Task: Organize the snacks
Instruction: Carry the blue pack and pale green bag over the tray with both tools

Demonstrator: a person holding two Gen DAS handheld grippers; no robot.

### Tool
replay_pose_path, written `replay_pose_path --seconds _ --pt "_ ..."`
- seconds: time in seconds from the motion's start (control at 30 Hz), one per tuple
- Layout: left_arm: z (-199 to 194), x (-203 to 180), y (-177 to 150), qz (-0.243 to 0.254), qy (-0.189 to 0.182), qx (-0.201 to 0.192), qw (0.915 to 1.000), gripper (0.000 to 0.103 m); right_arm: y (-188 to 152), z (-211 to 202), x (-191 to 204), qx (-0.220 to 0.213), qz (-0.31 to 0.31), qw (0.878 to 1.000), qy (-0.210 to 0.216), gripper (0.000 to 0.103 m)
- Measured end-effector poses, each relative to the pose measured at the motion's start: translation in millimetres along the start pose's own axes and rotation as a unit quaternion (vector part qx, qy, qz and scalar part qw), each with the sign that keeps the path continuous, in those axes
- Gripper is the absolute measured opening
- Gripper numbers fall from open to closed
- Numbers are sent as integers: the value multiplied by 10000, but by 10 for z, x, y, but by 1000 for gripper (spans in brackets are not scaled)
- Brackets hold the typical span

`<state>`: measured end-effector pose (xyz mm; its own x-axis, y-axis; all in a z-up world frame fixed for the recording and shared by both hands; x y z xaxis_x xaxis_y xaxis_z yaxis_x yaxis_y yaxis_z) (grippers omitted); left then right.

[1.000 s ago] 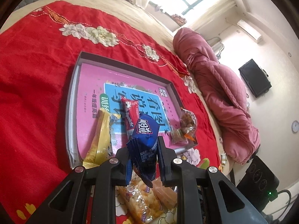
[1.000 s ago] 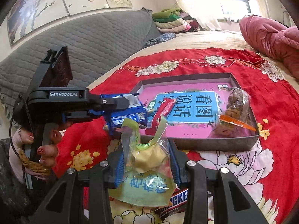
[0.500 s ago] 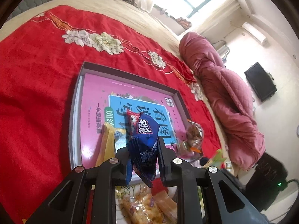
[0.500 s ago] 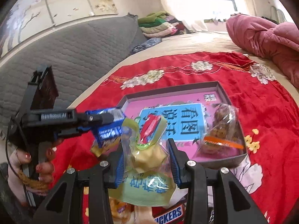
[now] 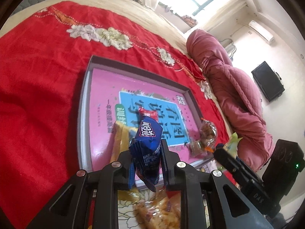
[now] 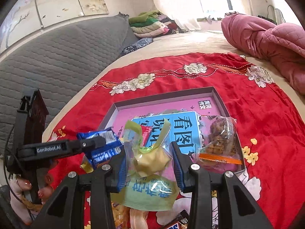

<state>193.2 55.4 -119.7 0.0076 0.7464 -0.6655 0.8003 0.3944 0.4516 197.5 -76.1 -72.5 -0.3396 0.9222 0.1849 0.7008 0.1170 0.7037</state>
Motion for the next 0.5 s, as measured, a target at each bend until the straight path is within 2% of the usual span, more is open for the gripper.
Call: replay_pose_path --seconds 0.13,0.5 --pt "30 98 -21 144 178 49 9997 23 -12 63 -32 55 69 9999 -57 41" --pt "136 200 -18 210 141 78 9997 23 -9 187 -112 96 207 9997 -112 41"
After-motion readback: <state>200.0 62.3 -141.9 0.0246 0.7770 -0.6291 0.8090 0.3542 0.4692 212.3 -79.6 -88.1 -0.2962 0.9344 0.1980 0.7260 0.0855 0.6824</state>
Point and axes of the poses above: each gripper's, at about its wrist camera, not at the fingertips, and z roughly the way its jaws point, x to its left, y to its top, the point moved 10 cm from there along z, roughly the way its jaws point, and after that the axes turned 7 degrees about -y, right-handed, at the moved point
